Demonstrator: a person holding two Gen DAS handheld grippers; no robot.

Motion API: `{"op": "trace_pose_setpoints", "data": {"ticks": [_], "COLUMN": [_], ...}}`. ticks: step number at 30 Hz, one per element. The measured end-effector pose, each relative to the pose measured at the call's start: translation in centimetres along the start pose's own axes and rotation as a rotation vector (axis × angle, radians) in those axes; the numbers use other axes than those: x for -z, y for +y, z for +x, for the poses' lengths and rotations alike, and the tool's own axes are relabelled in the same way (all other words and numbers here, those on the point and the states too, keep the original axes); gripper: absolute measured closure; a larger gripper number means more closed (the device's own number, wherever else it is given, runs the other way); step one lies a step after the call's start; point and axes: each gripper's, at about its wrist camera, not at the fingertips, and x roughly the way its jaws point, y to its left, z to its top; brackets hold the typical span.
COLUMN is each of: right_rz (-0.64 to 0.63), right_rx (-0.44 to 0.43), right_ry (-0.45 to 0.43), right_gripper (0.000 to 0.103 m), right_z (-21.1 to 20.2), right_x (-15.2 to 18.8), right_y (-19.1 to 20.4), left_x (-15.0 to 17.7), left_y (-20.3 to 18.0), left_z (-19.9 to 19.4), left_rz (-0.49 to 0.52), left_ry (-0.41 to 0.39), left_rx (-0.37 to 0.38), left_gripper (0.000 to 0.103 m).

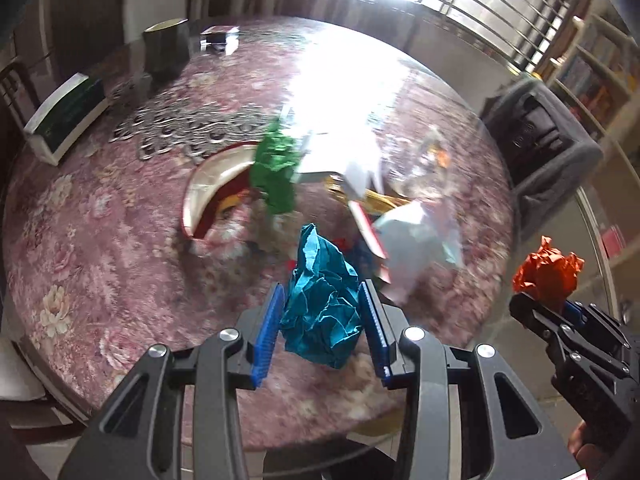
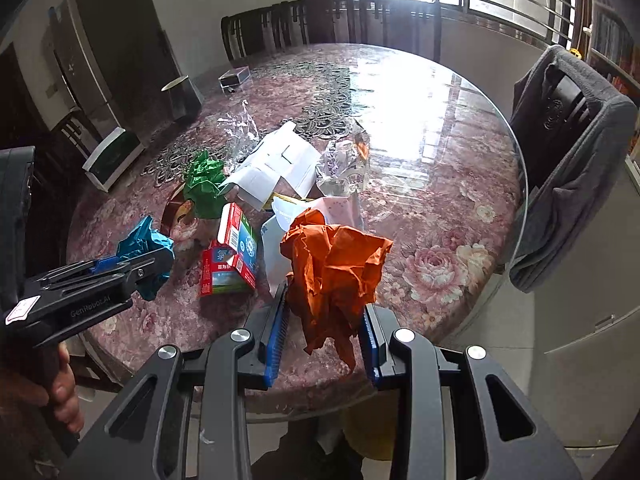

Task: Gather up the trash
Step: 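Carry both papers off the table edge over the yellow bin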

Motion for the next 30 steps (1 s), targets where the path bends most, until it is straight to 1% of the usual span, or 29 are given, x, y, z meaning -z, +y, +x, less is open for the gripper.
{"op": "trace_pose_setpoints", "data": {"ticks": [6, 10, 13, 15, 19, 23, 26, 30], "right_rz": [0.088, 0.116, 0.121, 0.133, 0.133, 0.115, 0.124, 0.117], "right_rx": [0.069, 0.118, 0.149, 0.150, 0.129, 0.108, 0.095, 0.090], "right_ry": [-0.015, -0.002, 0.036, 0.074, 0.146, 0.219, 0.268, 0.299], "right_gripper": [0.071, 0.071, 0.071, 0.071, 0.071, 0.071, 0.070, 0.069], "right_z": [-3.7, -6.3, -7.3, -7.5, -7.0, -4.2, -2.3, -1.1], "right_x": [3.8, 7.5, 10.7, 12.7, 16.4, 19.4, 20.9, 22.1], "right_y": [-2.5, -5.2, -7.5, -8.9, -10.9, -11.8, -12.3, -12.3], "left_x": [2.3, 4.7, 7.1, 8.8, 12.3, 15.0, 16.2, 16.7], "left_y": [-5.3, -9.0, -11.4, -12.8, -15.1, -16.6, -17.1, -17.1], "left_z": [-0.9, -1.3, -1.3, -1.3, -1.8, -1.9, -1.9, -1.8], "left_rz": [0.125, 0.201, 0.215, 0.206, 0.181, 0.196, 0.198, 0.204], "left_ry": [0.031, 0.044, 0.067, 0.083, 0.106, 0.113, 0.115, 0.124], "left_rx": [0.068, 0.092, 0.105, 0.103, 0.101, 0.090, 0.079, 0.064], "left_gripper": [0.063, 0.063, 0.063, 0.063, 0.062, 0.062, 0.062, 0.062]}}
